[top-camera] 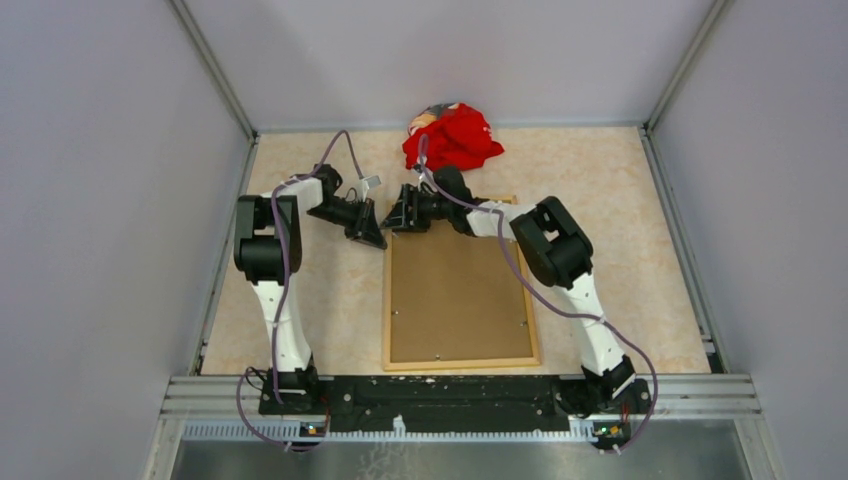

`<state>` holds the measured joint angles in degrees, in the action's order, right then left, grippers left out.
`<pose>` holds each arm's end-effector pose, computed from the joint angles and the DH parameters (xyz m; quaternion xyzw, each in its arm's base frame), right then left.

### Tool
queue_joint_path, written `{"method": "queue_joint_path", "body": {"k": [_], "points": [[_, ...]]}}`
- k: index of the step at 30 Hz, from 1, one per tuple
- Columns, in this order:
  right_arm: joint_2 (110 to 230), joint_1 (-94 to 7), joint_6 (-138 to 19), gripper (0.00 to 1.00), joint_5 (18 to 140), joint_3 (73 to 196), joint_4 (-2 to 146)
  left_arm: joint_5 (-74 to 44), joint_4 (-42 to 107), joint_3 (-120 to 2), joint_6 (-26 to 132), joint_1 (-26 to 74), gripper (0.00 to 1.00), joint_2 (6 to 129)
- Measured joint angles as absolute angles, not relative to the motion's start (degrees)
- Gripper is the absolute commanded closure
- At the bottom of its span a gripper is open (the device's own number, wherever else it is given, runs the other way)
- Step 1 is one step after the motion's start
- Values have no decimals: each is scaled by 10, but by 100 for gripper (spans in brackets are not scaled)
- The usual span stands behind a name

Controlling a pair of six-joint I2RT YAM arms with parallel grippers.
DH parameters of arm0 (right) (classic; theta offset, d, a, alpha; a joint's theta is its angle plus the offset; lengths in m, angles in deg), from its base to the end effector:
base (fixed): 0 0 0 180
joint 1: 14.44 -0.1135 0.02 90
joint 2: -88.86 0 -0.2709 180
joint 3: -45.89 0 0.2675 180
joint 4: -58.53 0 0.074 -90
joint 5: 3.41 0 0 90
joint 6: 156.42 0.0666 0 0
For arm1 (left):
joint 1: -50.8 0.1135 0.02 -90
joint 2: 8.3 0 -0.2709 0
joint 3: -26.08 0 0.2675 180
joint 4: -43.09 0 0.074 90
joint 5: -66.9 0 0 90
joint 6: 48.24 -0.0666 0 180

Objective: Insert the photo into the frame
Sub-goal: Install the photo frame at the center of the board.

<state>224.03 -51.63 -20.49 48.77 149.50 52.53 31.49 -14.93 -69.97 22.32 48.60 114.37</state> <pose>0.4169 0.3676 0.1099 -0.1113 0.8112 0.5398 0.1955 0.4135 -0.0702 0.1096 0.1877 0.8679 -0.4467 0.1097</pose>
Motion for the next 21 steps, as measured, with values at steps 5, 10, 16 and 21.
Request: {"method": "queue_joint_path", "body": {"k": [5, 10, 16, 21], "points": [[2240, -511, -215, 39, 481, 1506, 548, 315, -149, -700, 223, 486, 84, 1144], [2239, -507, -225, 38, 475, 1512, 566, 315, -149, -700, 223, 486, 84, 1144], [2239, -497, -230, 38, 469, 1514, 575, 315, -149, -700, 222, 486, 84, 1144], [2239, -495, -231, 38, 466, 1515, 578, 315, -149, -700, 221, 486, 84, 1144]]}}
